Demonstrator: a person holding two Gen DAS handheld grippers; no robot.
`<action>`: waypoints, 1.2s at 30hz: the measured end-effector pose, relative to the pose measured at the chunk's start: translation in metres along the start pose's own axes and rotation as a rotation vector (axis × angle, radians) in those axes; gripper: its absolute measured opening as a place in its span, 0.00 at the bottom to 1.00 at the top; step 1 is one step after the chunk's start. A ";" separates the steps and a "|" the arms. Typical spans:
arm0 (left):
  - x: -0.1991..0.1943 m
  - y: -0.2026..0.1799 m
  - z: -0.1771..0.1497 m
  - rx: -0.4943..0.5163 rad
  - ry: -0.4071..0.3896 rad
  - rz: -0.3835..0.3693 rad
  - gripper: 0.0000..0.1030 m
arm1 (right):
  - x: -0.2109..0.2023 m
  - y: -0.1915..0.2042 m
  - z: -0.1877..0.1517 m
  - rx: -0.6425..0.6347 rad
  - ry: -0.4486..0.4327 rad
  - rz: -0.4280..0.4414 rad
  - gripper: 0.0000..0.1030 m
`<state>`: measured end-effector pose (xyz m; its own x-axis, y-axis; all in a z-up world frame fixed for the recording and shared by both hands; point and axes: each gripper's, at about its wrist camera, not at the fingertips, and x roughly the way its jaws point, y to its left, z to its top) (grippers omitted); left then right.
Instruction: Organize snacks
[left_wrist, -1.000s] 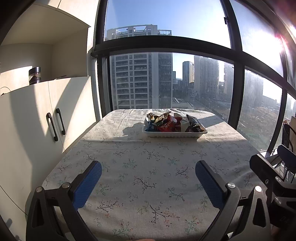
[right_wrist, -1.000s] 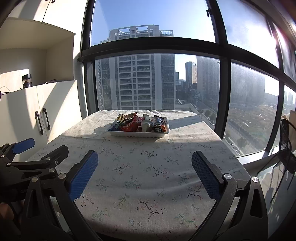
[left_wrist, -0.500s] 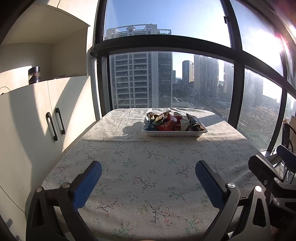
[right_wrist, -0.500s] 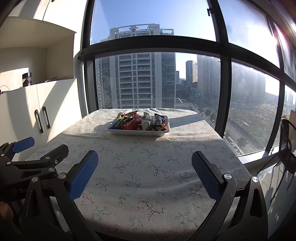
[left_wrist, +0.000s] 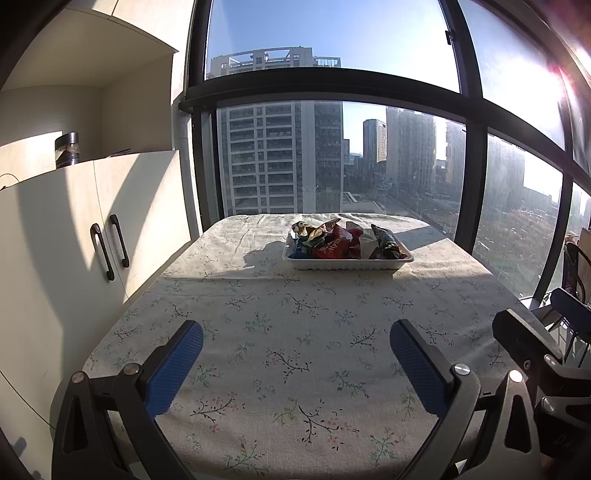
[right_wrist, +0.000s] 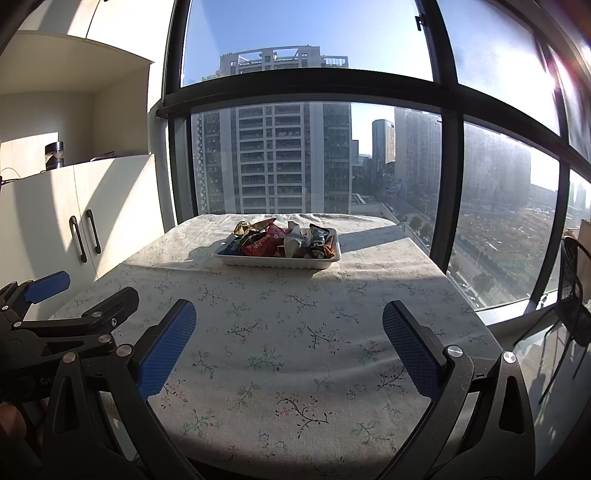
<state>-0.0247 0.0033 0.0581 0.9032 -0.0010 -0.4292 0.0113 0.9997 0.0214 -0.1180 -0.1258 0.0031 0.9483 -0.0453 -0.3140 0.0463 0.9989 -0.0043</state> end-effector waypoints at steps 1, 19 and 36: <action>0.000 0.000 0.000 0.000 0.000 0.000 1.00 | 0.000 0.000 -0.001 -0.001 0.000 0.001 1.00; 0.001 0.001 0.000 0.002 0.003 0.000 1.00 | 0.002 -0.002 -0.003 -0.011 0.003 0.011 1.00; 0.002 0.005 -0.002 0.001 0.007 0.003 1.00 | 0.003 -0.002 -0.002 -0.011 0.004 0.012 1.00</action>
<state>-0.0237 0.0081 0.0558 0.9004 0.0021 -0.4352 0.0093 0.9997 0.0239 -0.1164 -0.1283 0.0000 0.9477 -0.0332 -0.3175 0.0314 0.9994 -0.0110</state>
